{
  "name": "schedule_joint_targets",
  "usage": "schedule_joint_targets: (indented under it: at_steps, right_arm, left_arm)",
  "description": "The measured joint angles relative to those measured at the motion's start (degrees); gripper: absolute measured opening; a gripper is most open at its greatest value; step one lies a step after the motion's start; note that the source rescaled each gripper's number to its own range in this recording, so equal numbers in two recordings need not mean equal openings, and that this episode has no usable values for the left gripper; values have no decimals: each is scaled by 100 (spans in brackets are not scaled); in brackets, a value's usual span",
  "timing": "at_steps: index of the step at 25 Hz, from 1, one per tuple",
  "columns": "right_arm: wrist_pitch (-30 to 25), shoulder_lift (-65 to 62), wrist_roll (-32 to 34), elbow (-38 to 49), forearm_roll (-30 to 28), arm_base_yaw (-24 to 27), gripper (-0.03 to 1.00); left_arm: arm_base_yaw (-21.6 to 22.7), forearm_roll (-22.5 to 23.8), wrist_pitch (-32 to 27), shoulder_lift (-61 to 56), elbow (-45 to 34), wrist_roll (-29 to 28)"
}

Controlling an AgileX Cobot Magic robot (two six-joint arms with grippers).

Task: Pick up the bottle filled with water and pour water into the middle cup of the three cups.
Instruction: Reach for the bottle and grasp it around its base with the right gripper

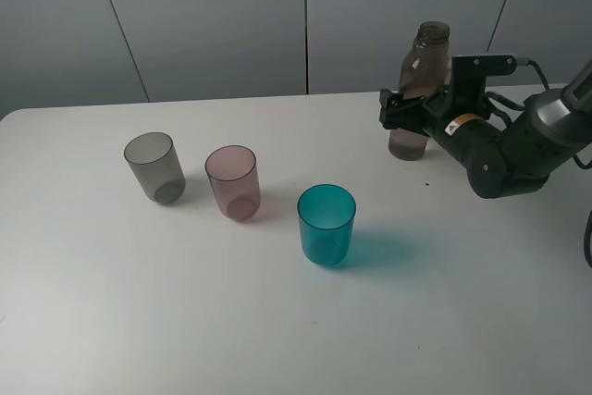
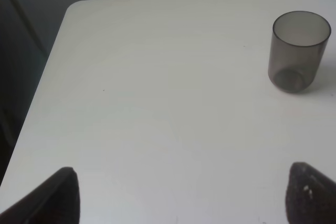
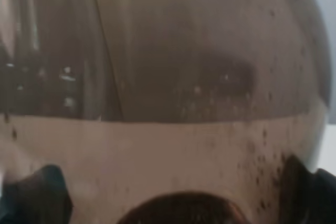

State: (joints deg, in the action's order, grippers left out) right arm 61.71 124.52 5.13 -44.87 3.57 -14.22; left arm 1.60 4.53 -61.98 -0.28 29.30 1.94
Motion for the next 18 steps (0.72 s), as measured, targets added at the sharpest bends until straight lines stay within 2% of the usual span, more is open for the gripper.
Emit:
schedule_joint_targets:
  at_steps: [18]
  right_arm:
    - [49,109,42,-28,0,0,100]
  left_arm:
    - [0,0,0,0,0,0]
